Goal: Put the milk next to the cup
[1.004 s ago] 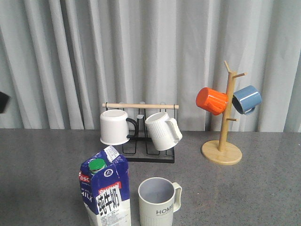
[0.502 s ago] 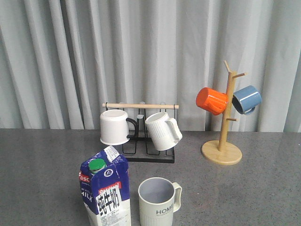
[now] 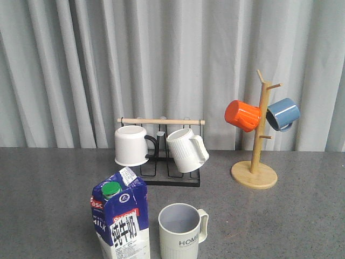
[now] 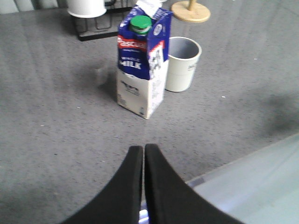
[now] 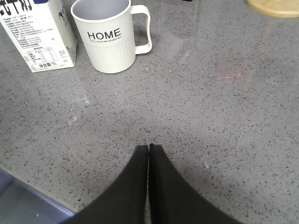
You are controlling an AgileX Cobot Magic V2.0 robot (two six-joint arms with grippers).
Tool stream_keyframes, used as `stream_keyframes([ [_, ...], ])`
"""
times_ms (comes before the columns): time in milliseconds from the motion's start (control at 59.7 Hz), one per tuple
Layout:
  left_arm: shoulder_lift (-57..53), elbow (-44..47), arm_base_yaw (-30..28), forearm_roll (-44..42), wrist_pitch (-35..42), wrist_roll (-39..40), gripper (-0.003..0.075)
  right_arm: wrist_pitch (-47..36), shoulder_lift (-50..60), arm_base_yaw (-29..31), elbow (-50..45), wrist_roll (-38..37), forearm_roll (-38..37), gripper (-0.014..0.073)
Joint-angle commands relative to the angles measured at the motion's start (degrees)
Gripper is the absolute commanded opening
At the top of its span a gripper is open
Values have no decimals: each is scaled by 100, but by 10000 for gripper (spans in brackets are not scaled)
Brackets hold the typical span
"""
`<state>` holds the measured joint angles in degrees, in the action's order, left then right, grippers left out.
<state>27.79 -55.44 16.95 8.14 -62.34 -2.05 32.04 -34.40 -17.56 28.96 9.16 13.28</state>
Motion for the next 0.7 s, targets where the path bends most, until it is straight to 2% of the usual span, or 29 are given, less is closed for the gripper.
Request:
stream_keyframes([
  [0,55,110,31,-270,755,-2,-8,-394,1,33,158,-9,22,-5],
  [100,41,753,31,-573,1801,-1,-8,-394,1,33,158,-9,22,-5],
  [335,-390,3309,-205,-972,5610,4,-8,-390,1,33,158,-9,22,-5],
  [419,-698,4099,-345,-972,6618,4,-8,-390,1,33,158,-9,22,-5],
  [519,-1151,4988,-605,-972,7154,14,-8,-390,1,33,158,-9,22,-5],
  [686,-1938,5818,-1050,-967,7189,55,-8,-391,1,33,158,-4,22,-5],
])
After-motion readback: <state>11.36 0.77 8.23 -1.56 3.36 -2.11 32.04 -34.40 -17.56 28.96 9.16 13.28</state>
